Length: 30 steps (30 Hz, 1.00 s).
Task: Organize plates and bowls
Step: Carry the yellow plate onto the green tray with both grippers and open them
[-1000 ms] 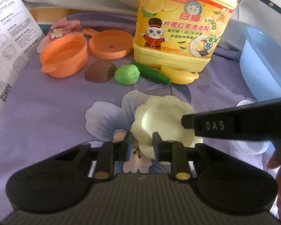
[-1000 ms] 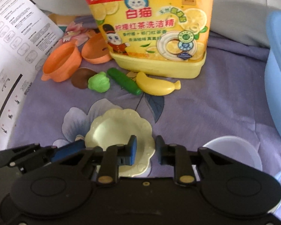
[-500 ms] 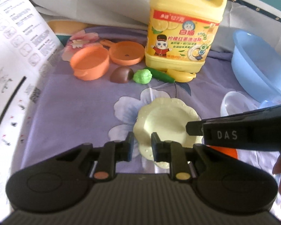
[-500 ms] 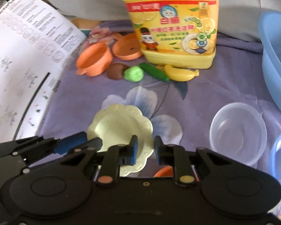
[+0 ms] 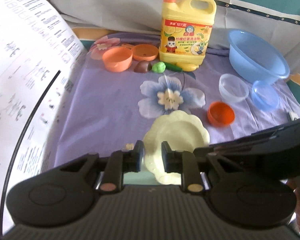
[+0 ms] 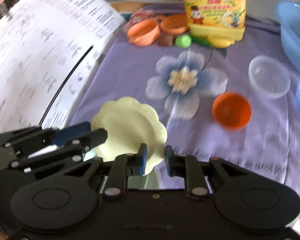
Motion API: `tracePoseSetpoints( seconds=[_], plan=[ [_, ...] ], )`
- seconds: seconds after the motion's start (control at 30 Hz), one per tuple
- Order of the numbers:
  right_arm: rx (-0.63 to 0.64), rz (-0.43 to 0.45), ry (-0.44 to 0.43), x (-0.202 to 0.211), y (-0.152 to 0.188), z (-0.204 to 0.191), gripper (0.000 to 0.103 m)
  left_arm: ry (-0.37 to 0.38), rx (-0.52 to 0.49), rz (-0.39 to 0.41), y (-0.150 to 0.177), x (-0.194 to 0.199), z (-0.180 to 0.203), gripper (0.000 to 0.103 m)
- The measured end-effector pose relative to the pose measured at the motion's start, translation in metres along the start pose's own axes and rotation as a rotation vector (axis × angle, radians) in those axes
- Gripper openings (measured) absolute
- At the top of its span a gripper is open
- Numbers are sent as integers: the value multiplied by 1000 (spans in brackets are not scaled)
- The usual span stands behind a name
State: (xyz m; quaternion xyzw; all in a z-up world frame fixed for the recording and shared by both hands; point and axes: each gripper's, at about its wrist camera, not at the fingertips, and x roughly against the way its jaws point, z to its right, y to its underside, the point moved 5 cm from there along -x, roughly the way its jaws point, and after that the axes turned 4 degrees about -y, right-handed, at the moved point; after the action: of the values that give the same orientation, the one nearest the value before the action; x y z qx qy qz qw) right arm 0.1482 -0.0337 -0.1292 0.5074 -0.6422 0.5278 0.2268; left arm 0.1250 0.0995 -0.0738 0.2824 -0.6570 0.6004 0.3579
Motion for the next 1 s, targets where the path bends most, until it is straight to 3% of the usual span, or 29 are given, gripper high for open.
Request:
tracePoseSetpoints(
  seconds=[0.4, 1.0],
  plan=[
    [-2, -87, -31, -12, 63, -34, 19, 18, 20, -30, 57, 15, -24, 19],
    [8, -154, -18, -49, 69, -45, 19, 32, 66, -149, 88, -33, -51, 19]
  ],
)
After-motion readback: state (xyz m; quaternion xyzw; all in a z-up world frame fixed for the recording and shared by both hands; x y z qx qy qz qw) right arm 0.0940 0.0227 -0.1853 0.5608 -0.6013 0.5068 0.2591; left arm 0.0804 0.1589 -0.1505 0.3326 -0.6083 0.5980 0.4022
